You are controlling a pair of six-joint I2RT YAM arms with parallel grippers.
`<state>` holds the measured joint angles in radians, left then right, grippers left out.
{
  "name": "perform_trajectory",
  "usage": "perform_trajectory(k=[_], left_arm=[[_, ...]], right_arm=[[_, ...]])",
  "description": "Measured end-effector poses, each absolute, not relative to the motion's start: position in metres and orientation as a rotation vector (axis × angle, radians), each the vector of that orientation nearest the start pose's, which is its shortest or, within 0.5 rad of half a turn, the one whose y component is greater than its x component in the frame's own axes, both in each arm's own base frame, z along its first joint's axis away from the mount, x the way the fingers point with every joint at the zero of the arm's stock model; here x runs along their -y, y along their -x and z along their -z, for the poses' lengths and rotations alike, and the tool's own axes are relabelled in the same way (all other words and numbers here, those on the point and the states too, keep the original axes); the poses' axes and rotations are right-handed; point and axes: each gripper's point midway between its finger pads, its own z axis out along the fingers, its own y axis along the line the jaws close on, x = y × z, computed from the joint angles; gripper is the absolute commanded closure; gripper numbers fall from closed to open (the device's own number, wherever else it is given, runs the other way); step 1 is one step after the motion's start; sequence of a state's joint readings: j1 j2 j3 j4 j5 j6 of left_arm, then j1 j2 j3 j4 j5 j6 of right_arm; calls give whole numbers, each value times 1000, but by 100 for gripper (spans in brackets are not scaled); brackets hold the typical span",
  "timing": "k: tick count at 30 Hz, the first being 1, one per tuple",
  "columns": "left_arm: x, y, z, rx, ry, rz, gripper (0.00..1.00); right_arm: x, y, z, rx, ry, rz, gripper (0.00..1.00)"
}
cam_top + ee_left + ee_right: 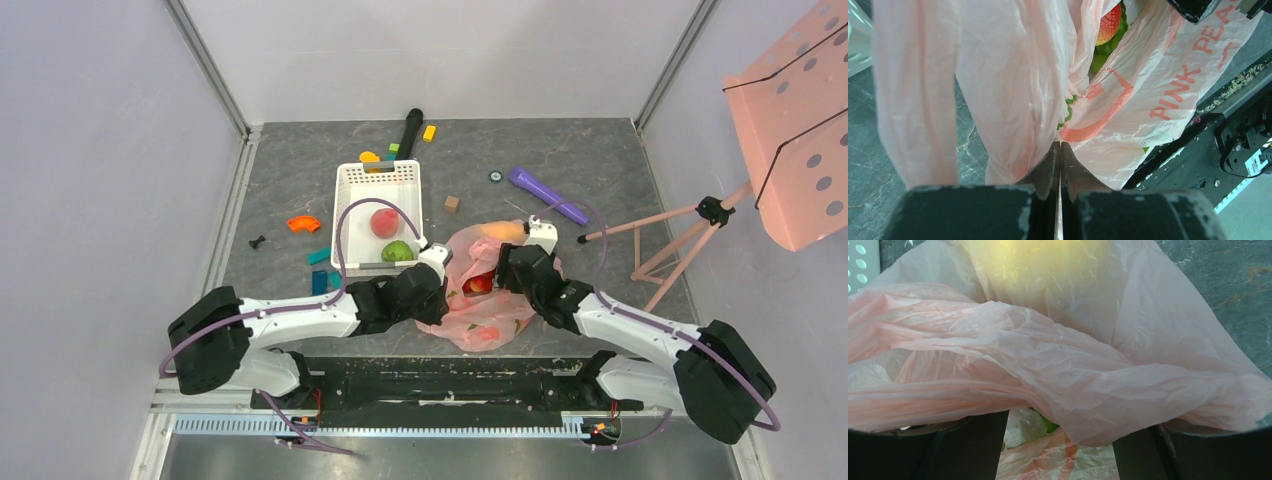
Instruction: Take the fake fruits out of the plastic bag
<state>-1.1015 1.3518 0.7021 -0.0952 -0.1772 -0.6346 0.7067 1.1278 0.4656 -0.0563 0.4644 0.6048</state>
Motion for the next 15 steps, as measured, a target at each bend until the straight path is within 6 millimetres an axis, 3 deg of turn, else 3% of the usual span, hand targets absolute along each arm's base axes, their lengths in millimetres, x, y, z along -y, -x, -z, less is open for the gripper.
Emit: perform_trajectory(k=[9, 10, 15], left_arm=[[315, -166, -75, -2358, -467, 666, 98], [315, -166, -75, -2358, -467, 666, 98], [315, -166, -75, -2358, -467, 666, 98]], right_arm=[[-157, -270, -54, -2217, -153, -277, 29], [-157, -271, -52, -2217, -160, -284, 31], [-161, -270, -46, -2210, -175, -385, 61]])
